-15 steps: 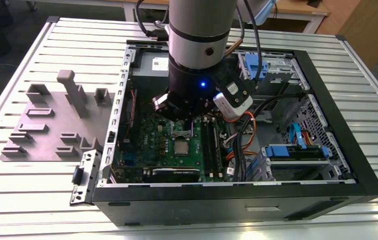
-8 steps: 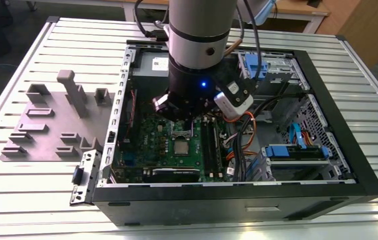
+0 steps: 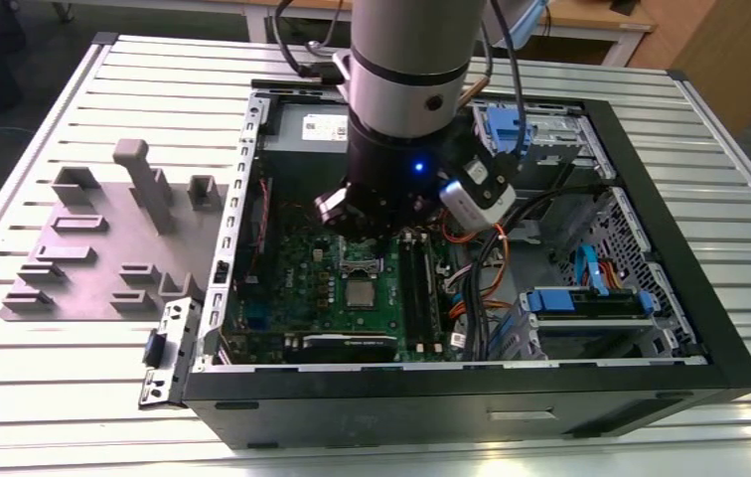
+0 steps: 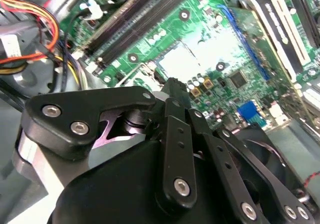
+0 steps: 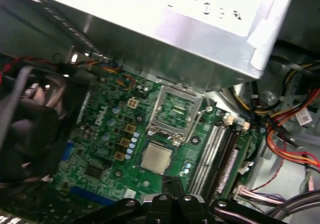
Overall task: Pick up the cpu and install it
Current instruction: 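Close the cpu cover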
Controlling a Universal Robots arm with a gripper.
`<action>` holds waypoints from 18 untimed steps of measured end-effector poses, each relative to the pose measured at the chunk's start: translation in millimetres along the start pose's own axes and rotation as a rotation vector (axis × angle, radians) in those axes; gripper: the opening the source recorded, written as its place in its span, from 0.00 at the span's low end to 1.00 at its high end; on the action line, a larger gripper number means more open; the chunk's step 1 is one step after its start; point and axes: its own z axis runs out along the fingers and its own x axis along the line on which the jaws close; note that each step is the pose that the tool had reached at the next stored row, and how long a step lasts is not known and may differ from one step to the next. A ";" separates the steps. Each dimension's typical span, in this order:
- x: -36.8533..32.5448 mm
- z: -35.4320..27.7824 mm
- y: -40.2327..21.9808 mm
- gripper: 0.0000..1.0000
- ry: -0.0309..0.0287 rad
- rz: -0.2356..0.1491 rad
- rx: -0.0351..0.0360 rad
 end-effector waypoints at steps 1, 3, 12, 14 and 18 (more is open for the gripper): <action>-2.5 0.4 0.3 0.11 0.0001 0.000 0.0001; -5.3 0.9 1.0 0.11 0.0000 0.000 0.0000; -5.9 1.2 2.4 0.11 0.0001 0.000 0.0001; -5.9 1.2 2.4 0.11 0.0001 0.000 0.0000; -5.9 1.2 2.4 0.11 0.0000 -0.005 0.0000</action>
